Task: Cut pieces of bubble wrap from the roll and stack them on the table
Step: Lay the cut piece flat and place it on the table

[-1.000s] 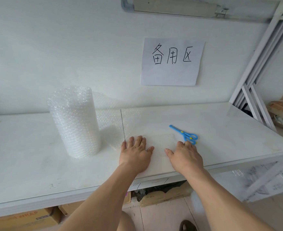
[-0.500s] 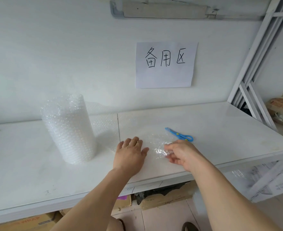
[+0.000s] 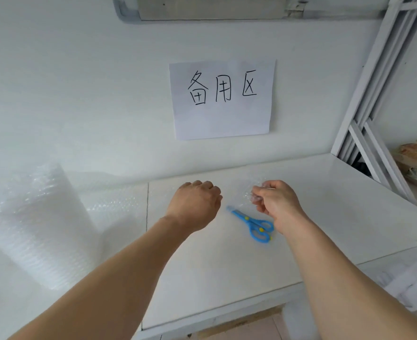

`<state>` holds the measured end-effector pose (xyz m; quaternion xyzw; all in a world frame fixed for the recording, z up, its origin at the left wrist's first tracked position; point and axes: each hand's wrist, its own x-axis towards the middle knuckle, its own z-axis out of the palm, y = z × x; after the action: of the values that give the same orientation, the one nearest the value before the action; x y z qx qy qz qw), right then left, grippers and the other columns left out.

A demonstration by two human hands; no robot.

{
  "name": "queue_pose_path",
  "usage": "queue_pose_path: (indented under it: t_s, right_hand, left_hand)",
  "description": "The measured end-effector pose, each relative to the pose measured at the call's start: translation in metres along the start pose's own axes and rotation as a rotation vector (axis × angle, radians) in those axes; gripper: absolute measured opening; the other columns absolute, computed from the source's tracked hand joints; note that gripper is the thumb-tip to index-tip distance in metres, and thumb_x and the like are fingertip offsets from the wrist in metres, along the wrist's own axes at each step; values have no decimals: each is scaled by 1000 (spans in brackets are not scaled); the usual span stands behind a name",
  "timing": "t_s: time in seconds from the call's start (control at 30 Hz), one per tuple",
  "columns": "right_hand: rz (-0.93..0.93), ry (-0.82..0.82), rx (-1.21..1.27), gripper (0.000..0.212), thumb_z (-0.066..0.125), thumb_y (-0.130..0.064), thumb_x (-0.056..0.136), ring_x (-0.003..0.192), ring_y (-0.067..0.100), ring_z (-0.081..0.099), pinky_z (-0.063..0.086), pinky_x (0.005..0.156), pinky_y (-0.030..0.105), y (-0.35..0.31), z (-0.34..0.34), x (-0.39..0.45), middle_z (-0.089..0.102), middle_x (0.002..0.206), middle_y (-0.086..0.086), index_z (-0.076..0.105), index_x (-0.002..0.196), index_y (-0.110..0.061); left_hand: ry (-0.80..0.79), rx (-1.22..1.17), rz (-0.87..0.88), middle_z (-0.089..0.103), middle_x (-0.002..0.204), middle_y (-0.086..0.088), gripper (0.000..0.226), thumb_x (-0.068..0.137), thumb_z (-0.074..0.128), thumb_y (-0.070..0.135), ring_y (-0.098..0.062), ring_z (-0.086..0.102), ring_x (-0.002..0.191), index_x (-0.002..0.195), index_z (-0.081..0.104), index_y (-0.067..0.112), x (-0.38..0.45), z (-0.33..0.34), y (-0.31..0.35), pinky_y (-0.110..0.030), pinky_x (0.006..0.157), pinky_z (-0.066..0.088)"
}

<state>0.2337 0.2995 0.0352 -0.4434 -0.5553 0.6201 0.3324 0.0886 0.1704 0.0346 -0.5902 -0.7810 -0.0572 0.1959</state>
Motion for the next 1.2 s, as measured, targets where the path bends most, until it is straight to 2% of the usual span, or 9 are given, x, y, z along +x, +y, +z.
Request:
queue_pose_path:
  t_s: [0.27, 0.37, 0.43, 0.5, 0.6, 0.73, 0.93, 1.07, 1.2]
  right_hand:
    - [-56, 86, 20, 31, 64, -7, 86, 56, 16, 56, 45, 52, 25, 6, -5, 91, 62, 77, 9, 48, 111, -13]
    - [-83, 122, -48, 35, 64, -12, 81, 57, 18, 61, 51, 61, 31, 16, -3, 118, 66, 77, 9, 48, 112, -17]
    - [-95, 138, -172, 40, 63, -18, 81, 72, 22, 68, 56, 74, 38, 21, -1, 130, 68, 77, 5, 49, 118, -16]
    - [-114, 144, -350, 46, 61, -23, 85, 91, 26, 68, 54, 82, 37, 24, 0, 135, 70, 91, 5, 48, 128, -14]
    - [-204, 203, -726, 49, 59, -26, 90, 116, 32, 54, 43, 88, 35, 29, 6, 132, 57, 125, 12, 45, 134, -10]
    - [-361, 295, -1000, 45, 53, -29, 94, 126, 34, 39, 35, 99, 43, 30, 19, 111, 45, 138, 14, 48, 134, -11]
    - [-522, 51, -961, 34, 48, -29, 98, 121, 33, 46, 38, 97, 39, 33, 71, 43, 56, 130, 11, 56, 127, -12]
    - [-509, -127, -973, 40, 47, -42, 98, 116, 34, 52, 40, 96, 38, 48, 113, -3, 61, 124, 11, 61, 122, -12]
    - [-388, -248, -996, 59, 37, -57, 96, 125, 30, 49, 40, 102, 40, 50, 147, -33, 58, 135, 4, 49, 138, -17]
  left_hand:
    - [13, 66, 42, 64, 100, -1, 34, 102, 33, 33, -27, 60, 94, 97, 62, 17, 79, 40, 3, -32, 71, 33]
    - [12, 83, 58, 64, 100, 0, 34, 102, 32, 33, -26, 59, 93, 96, 61, 17, 95, 56, 2, -30, 69, 30]
    - [-12, 99, 53, 63, 98, 1, 34, 102, 31, 33, -24, 58, 90, 94, 60, 17, 101, 65, 1, -30, 68, 32]
    - [-24, 98, 42, 62, 96, 1, 34, 102, 30, 32, -23, 57, 88, 93, 59, 18, 103, 71, -1, -30, 68, 33]
    - [-22, 85, 24, 61, 94, 2, 34, 102, 30, 32, -23, 57, 87, 94, 60, 18, 97, 74, -3, -30, 67, 31]
    - [-15, 40, 5, 62, 93, 0, 34, 102, 32, 32, -25, 57, 86, 93, 61, 15, 67, 65, -8, -30, 66, 29]
    - [118, -126, -114, 68, 78, -1, 27, 93, 50, 29, -29, 63, 69, 82, 69, 13, -1, 45, -34, -29, 54, 34]
    - [185, -337, -463, 69, 111, 9, 25, 98, 51, 36, -17, 65, 95, 110, 69, 24, -47, 22, -57, -31, 72, 48]
    - [192, -522, -673, 65, 109, 13, 25, 99, 47, 39, -7, 57, 85, 109, 67, 26, -83, 11, -78, -25, 74, 40]
